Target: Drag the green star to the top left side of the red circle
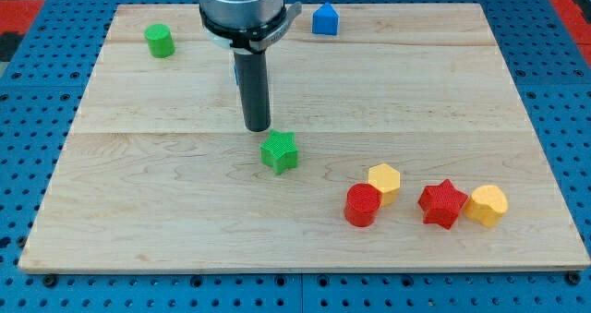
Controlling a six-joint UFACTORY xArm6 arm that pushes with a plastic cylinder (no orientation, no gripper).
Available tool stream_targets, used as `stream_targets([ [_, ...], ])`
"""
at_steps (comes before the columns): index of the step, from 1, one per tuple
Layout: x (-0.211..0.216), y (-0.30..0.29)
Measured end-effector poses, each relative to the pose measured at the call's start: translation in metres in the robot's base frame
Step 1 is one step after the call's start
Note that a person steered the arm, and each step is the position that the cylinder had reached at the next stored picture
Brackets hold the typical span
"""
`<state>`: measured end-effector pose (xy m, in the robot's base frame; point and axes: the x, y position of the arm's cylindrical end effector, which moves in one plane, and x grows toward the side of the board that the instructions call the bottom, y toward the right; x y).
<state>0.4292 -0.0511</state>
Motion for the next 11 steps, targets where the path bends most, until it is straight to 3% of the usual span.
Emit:
stream_targets([
  [11, 0.033, 0.031],
])
